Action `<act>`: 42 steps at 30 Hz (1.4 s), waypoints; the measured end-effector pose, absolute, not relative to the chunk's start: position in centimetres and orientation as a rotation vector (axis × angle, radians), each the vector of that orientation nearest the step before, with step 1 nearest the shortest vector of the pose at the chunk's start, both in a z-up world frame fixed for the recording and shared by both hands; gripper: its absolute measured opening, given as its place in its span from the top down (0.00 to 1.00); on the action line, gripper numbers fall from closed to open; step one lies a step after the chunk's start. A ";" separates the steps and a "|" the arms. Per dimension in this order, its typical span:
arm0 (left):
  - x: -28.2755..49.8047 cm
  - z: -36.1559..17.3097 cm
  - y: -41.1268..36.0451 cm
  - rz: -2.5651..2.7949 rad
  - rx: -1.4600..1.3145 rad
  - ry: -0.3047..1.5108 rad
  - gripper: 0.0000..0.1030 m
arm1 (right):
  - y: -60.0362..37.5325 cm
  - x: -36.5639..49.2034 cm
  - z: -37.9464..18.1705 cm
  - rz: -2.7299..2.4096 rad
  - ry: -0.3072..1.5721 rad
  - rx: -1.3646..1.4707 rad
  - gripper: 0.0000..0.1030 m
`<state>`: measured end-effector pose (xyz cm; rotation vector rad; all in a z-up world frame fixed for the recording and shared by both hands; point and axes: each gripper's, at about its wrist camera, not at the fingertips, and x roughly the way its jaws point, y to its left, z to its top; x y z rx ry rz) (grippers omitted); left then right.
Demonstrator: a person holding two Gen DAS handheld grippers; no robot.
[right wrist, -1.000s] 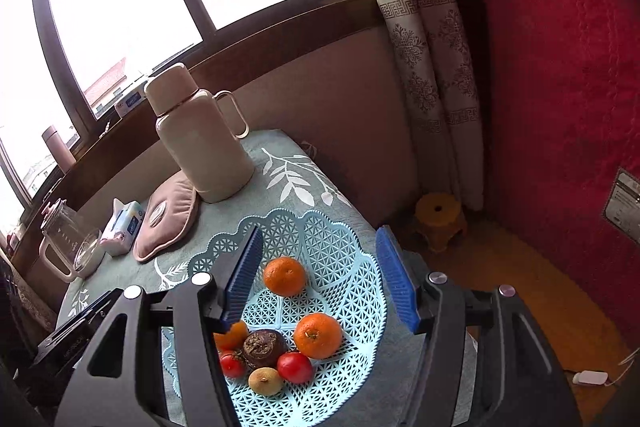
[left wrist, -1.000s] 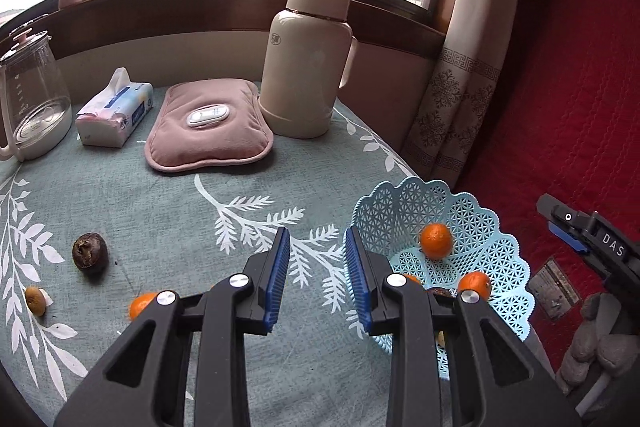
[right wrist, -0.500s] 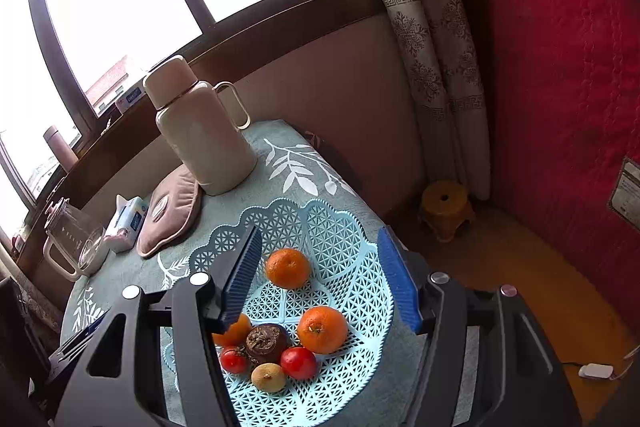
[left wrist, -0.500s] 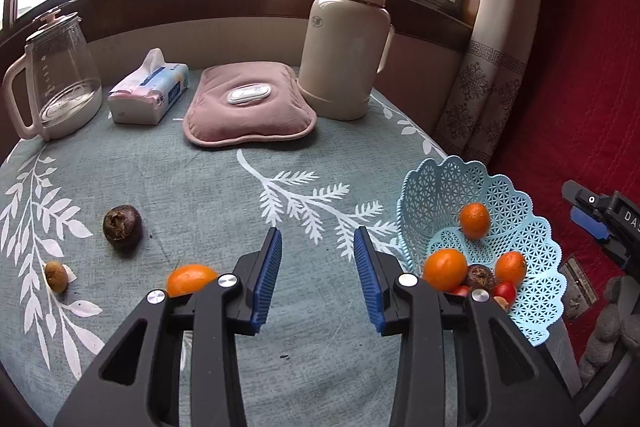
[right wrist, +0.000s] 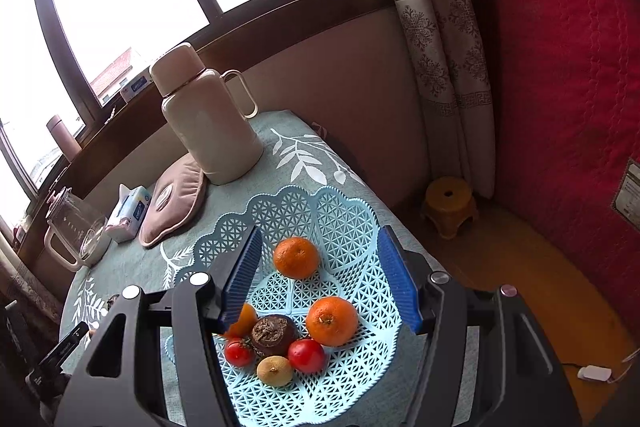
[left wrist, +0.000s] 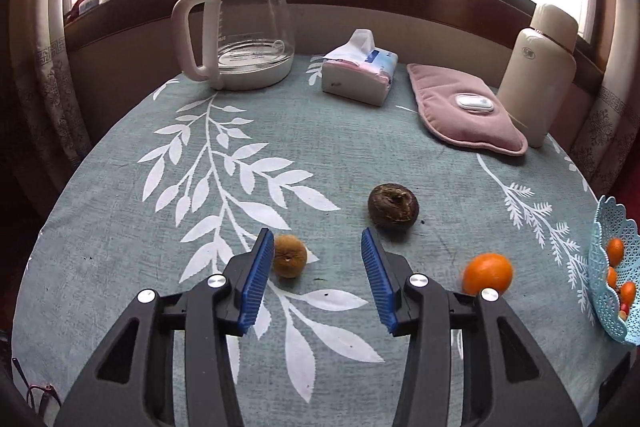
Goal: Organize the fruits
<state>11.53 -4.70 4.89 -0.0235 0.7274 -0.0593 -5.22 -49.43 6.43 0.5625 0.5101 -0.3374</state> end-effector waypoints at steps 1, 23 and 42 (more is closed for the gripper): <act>11.9 4.6 -4.2 -0.046 -0.027 0.735 0.55 | -49.4 -5.2 6.4 -0.337 0.510 0.561 0.40; 13.0 3.3 -6.2 -0.129 -0.050 0.809 0.76 | -49.7 -5.0 6.1 -0.339 0.515 0.573 0.40; 8.0 7.7 -25.8 -0.618 0.090 0.725 0.76 | -50.0 -5.5 6.4 -0.332 0.501 0.588 0.40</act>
